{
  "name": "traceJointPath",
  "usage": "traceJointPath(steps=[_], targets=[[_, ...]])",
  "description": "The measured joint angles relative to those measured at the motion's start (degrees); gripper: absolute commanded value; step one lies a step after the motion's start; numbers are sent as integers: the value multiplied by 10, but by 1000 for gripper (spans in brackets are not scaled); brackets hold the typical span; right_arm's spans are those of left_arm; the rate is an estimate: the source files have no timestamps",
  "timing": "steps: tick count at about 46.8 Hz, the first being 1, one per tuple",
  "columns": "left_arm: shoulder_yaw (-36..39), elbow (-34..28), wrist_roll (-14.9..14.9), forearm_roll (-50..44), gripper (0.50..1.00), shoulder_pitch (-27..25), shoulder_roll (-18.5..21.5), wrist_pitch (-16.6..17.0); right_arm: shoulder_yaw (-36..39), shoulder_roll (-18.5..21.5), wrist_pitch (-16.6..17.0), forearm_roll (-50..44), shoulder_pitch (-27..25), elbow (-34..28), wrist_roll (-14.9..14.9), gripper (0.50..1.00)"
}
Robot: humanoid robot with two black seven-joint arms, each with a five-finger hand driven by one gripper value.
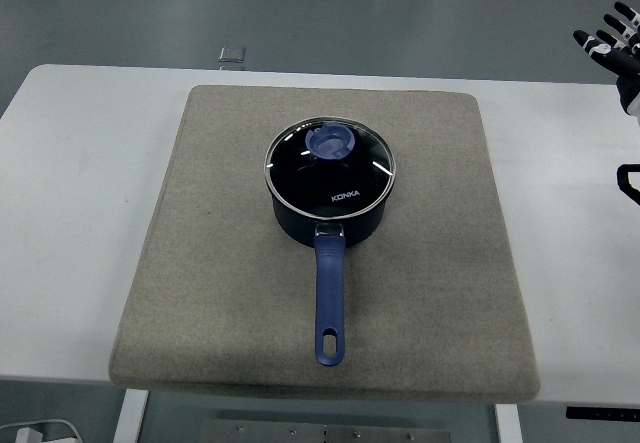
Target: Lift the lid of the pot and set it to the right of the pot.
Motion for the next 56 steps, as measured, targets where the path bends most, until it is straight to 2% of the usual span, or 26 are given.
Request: traceJointPath(steps=[3, 10, 21, 28, 39, 45, 51, 56], targets=[[0, 0, 0, 0, 1000, 0, 0, 0, -1, -3, 10, 0, -1, 2, 0, 907], [0, 0, 0, 0, 1000, 0, 0, 0, -2, -19, 68, -6, 0, 3, -1, 907], [0, 0, 0, 0, 1000, 0, 0, 0, -5, -31, 78, -41, 9, 2, 1, 907], [0, 0, 0, 0, 1000, 0, 0, 0, -5, -36, 77, -102, 31, 3, 22, 907], [0, 0, 0, 0, 1000, 0, 0, 0, -7, -48, 80, -164, 56, 7, 27, 907], [0, 0, 0, 0, 1000, 0, 0, 0, -8, -49, 83, -220, 80, 7, 45, 907], [0, 0, 0, 0, 1000, 0, 0, 0, -8, -52, 102, -272, 115, 8, 54, 907], [0, 0, 0, 0, 1000, 0, 0, 0, -8, -61, 134, -299, 144, 15, 58, 907]])
